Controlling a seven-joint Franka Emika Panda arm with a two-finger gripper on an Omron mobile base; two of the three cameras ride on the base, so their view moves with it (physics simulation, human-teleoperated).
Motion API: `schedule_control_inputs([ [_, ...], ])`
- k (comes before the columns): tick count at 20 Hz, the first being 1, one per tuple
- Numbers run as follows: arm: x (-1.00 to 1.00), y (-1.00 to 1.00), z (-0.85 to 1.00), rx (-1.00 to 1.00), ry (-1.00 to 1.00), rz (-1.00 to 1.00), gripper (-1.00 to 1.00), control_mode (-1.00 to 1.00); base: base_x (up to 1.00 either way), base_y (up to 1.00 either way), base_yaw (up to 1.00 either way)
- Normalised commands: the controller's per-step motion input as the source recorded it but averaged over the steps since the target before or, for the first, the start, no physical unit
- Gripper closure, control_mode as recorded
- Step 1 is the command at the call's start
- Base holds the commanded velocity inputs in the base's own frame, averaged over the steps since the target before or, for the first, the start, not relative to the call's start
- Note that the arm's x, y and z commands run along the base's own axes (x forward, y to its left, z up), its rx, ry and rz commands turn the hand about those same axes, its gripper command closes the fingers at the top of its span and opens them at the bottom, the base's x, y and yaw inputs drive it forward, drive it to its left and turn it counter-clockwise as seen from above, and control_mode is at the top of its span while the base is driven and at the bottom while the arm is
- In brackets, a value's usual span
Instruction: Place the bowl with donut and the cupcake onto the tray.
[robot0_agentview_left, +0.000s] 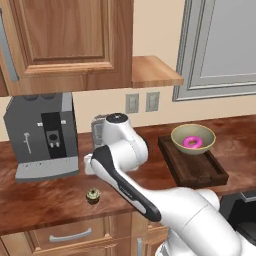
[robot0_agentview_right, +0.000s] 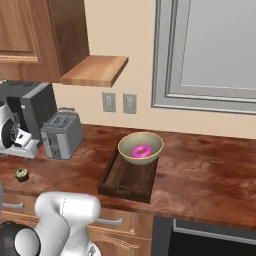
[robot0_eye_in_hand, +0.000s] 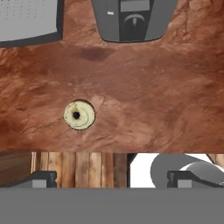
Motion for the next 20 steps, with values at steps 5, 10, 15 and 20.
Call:
schedule_control_inputs([
  [5,0.26,0.1,-0.23,0.0,0.01,0.01,-1.0,-1.0,0.0,0.0,0.0],
  [10,0.23,0.14,-0.27,0.0,0.01,0.01,-1.0,-1.0,0.0,0.0,0.0],
  [15,0.23,0.21,-0.29,0.0,0.02,0.0,-1.0,-1.0,0.0,0.0,0.0],
  [20,0.17,0.22,-0.28,0.0,0.02,0.01,-1.0,-1.0,0.0,0.0,0.0],
])
